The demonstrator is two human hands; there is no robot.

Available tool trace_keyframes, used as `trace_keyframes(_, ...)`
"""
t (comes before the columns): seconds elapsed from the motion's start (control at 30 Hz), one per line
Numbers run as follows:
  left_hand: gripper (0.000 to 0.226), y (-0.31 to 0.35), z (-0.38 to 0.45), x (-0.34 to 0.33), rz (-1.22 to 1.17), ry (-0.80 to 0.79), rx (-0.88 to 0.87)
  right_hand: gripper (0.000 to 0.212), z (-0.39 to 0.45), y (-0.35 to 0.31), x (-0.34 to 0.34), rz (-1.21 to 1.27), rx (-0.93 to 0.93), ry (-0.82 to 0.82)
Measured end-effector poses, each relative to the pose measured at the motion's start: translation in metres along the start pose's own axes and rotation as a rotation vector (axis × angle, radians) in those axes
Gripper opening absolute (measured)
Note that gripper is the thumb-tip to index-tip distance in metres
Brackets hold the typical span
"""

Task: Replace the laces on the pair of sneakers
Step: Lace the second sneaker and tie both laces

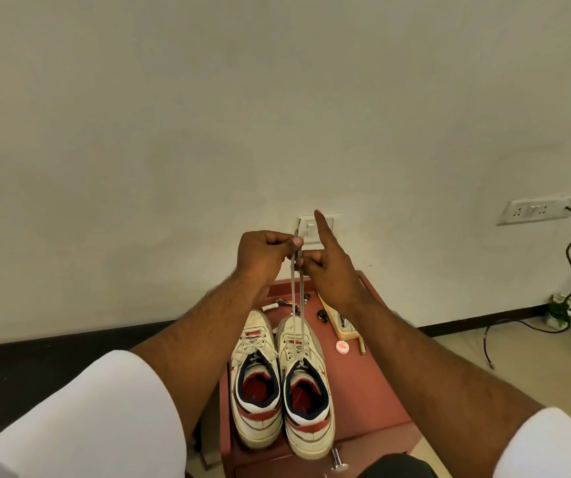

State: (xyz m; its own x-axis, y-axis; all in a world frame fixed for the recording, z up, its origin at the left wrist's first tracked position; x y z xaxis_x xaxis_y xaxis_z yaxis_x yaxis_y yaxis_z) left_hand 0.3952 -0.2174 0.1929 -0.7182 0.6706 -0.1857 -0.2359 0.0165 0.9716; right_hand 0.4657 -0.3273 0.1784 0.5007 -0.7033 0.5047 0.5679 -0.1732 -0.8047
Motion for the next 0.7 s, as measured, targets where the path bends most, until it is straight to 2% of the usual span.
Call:
trace_keyframes(0.3, 0.004, 0.003, 0.006, 0.008, -0.003, -0.026, -0.023, 0.073, 0.01, 0.004, -0.015, 0.113, -0.056, 0.051)
trace_keyframes(0.4, 0.01, 0.0, 0.012, 0.011, 0.002, 0.022, -0.062, 0.049, 0.005, 0.014, -0.019, 0.21, -0.129, 0.039)
trace_keyframes(0.53, 0.016, -0.007, 0.022, 0.013, -0.043, 0.071, -0.06, 0.013, -0.03, 0.066, -0.05, 0.176, -0.284, -0.169)
trace_keyframes(0.6, 0.013, -0.017, 0.033, 0.015, -0.055, 0.117, -0.059, 0.011, -0.048, 0.096, -0.067, 0.149, -0.354, -0.222)
trace_keyframes(0.67, 0.006, -0.031, 0.044, 0.019, -0.08, 0.175, -0.052, 0.015, -0.054, 0.112, -0.076, 0.203, -0.417, -0.182)
trace_keyframes(0.7, 0.026, -0.037, 0.046, 0.022, -0.066, 0.193, -0.054, 0.017, -0.053, 0.115, -0.078, 0.231, -0.443, -0.143)
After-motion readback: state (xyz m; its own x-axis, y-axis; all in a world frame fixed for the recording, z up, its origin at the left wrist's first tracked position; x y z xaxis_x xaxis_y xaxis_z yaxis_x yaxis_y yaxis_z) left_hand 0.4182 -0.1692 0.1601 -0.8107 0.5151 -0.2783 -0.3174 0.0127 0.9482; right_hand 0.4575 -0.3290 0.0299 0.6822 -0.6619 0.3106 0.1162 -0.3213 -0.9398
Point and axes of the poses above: each hand's wrist, its own z-axis towards the middle knuckle, its own x-axis out of the back of the hand, y = z × x, the point moved 4 cm from there along z, towards the middle knuckle, and after that the axes turned 13 degrees about -z, right-handed, at the moved point
